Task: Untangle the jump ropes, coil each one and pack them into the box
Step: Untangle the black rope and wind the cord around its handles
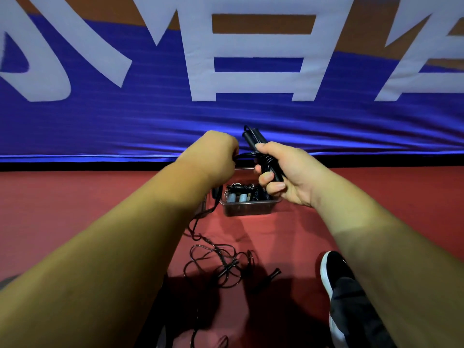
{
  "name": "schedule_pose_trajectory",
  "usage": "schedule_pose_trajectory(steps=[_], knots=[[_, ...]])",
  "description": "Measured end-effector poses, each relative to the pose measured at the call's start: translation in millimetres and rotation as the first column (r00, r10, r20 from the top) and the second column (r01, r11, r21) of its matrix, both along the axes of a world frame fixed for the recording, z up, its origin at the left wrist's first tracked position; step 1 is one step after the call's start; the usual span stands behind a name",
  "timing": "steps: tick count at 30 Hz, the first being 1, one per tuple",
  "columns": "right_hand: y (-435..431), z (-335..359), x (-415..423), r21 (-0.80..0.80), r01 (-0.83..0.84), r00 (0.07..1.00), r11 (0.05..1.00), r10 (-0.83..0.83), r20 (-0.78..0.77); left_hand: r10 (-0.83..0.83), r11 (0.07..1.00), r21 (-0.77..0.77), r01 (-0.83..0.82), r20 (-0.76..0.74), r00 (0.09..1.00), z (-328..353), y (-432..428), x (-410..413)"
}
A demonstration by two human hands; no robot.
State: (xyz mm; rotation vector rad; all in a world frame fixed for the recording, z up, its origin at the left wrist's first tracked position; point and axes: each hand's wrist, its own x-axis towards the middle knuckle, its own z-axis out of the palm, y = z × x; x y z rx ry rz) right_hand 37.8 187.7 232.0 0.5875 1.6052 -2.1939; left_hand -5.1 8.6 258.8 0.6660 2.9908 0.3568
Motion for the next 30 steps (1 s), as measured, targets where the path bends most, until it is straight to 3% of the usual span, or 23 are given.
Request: schedule_pose_trajectory(steps=[3,6,8,11,15,17,21,25,28,30], knots=[[3,0,-4,-0.051,0.047,0.999,0.998,-0.048,-0.019,0.076,0.985,0.156,-0.076,0.008,0.997,-3,5,1],[9,5,-9,-0.087,0.102,0.993,0.991,-0.106,-0.043,-0.017,0.841,0.507,-0.187,0.371,0.929,4,4,4],[12,9,-10,-0.085,0.136,0.987,0.987,-0.142,-0.075,-0.19,0.817,0.561,-0.136,0.484,0.855,8,-1,4],[13,15,-9,-0.073,0.15,0.979,0.986,-0.159,-0.13,-0.3,0.853,0.52,-0.034,0.544,0.784,6,-7,4],[10,23,-4,-0.101,0.113,0.978,0.988,-0.129,-0.161,-0.226,0.921,0.386,0.059,0.402,0.887,-1,-7,-3],[10,26,-3,-0.158,0.081,0.98,0.984,-0.108,-0.17,-0.251,0.918,0.386,0.087,0.397,0.883,-3,-5,-5],[9,31,0,-0.228,0.039,0.976,0.973,-0.086,-0.198,-0.403,0.872,0.478,0.108,0.573,0.714,-4,-7,-4],[17,42,-1,-0.374,0.082,0.958,0.924,-0.177,-0.226,-0.42,0.907,0.325,0.268,0.661,0.622,-22,-12,-8],[22,46,-2,-0.419,0.117,0.947,0.9,-0.228,-0.226,-0.332,0.941,0.164,0.296,0.617,0.714,-36,-12,-11],[23,46,-1,-0.46,0.131,0.94,0.878,-0.257,-0.223,-0.248,0.968,0.119,0.219,0.539,0.805,-38,-8,-12]])
